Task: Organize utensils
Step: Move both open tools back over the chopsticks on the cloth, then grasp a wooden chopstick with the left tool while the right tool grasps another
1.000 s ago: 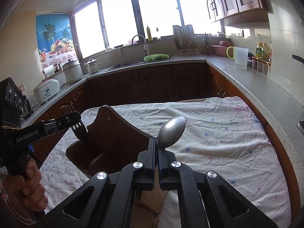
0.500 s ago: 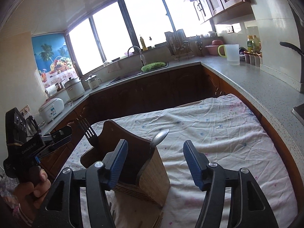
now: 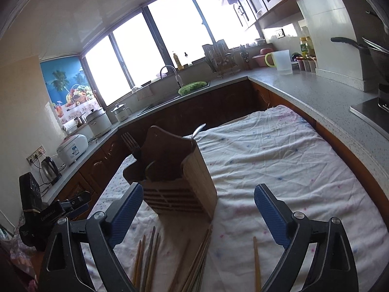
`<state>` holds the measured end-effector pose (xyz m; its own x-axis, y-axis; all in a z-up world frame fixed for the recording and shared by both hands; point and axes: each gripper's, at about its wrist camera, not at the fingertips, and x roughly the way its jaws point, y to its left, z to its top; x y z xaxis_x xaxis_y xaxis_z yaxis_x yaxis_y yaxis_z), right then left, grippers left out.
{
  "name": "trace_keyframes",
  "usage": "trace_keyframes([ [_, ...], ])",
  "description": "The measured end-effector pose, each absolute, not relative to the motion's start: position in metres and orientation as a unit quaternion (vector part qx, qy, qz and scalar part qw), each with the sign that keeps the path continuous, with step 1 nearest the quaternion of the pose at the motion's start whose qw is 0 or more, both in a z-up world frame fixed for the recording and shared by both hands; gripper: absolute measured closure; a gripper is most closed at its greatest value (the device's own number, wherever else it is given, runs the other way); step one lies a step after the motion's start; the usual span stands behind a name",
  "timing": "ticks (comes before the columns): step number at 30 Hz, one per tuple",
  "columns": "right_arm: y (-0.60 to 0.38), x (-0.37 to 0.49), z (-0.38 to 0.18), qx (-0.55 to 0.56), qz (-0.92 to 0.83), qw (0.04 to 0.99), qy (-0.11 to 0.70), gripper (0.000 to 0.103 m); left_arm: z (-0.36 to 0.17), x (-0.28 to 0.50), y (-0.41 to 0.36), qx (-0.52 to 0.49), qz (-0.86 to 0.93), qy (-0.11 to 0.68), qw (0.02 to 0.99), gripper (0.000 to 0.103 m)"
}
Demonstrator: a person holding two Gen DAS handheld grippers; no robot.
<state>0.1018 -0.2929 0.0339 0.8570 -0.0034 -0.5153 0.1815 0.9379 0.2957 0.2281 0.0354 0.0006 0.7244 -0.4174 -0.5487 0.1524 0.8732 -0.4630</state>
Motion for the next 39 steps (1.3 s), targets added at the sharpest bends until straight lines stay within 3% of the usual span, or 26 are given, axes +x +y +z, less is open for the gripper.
trace_keyframes([
  [14, -0.29, 0.034, -0.011, 0.146, -0.088, 0.935, 0.31, 0.009, -0.034, 0.189, 0.025, -0.172, -0.142, 0.397, 0.89, 0.02],
  [25, -0.296, 0.029, -0.028, 0.131, -0.114, 0.925, 0.337, 0.01, -0.04, 0.192, 0.0, -0.126, -0.133, 0.425, 0.886, 0.022],
  [29, -0.297, 0.037, -0.031, 0.121, -0.115, 0.921, 0.352, 0.024, -0.045, 0.206, -0.011, -0.11, -0.128, 0.444, 0.88, 0.026],
  [33, -0.299, 0.048, -0.035, 0.117, -0.114, 0.915, 0.368, 0.039, -0.053, 0.224, -0.017, -0.1, -0.121, 0.462, 0.873, 0.041],
  [36, -0.301, 0.055, -0.039, 0.115, -0.111, 0.911, 0.381, 0.053, -0.057, 0.237, -0.02, -0.099, -0.114, 0.474, 0.868, 0.048],
  [39, -0.303, 0.062, -0.045, 0.113, -0.109, 0.906, 0.393, 0.06, -0.062, 0.249, -0.025, -0.089, -0.109, 0.481, 0.866, 0.054],
])
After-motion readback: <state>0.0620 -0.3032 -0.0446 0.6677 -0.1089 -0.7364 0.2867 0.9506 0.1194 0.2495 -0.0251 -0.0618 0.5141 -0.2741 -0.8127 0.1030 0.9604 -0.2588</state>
